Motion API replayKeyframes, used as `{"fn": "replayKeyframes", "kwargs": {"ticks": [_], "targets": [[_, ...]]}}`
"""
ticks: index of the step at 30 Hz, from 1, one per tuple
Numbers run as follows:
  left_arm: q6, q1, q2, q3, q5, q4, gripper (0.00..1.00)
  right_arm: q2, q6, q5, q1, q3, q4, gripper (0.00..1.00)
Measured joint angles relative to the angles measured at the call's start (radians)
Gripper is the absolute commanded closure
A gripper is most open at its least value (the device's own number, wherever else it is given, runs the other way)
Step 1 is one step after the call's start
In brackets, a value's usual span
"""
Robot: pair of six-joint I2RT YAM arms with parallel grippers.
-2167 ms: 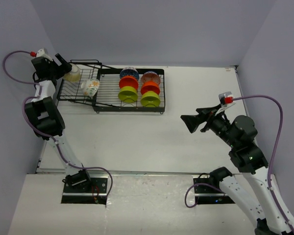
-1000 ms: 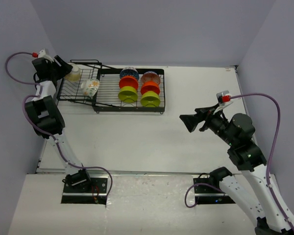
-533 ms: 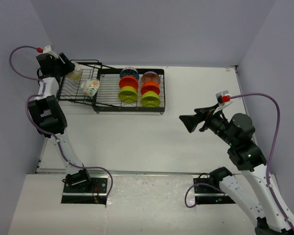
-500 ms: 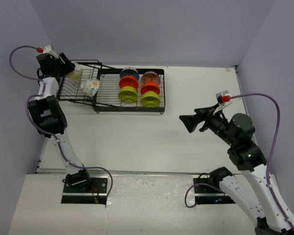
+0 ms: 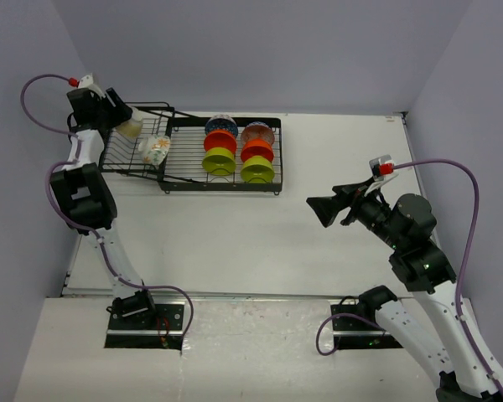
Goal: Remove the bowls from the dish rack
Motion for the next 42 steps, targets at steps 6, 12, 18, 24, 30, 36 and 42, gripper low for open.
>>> {"fn": "replayKeyframes", "kwargs": {"ticks": [6,12,18,24,30,36,42], "targets": [[0.001,-0.028,-0.001,0.005,0.008,-0.006,0.66,0.004,0.0,0.0,0.0,0.0,0.0,0.01],[0.005,-0.045,-0.001,0.012,0.016,-0.023,0.74,0.008,0.0,0.0,0.0,0.0,0.0,0.01],[0.008,-0.049,-0.001,0.015,0.021,-0.028,0.79,0.008,0.0,0.0,0.0,0.0,0.0,0.01],[0.008,-0.057,-0.001,0.015,0.035,-0.03,0.59,0.012,0.0,0.0,0.0,0.0,-0.001,0.01],[0.007,-0.063,-0.001,0.017,0.062,-0.044,0.44,0.012,0.0,0.0,0.0,0.0,-0.001,0.01],[0.006,-0.064,-0.001,0.026,0.081,-0.051,0.31,0.012,0.0,0.0,0.0,0.0,-0.001,0.01],[-0.011,-0.068,-0.002,0.04,0.105,-0.047,0.28,0.013,0.0,0.0,0.0,0.0,-0.002,0.01]]}}
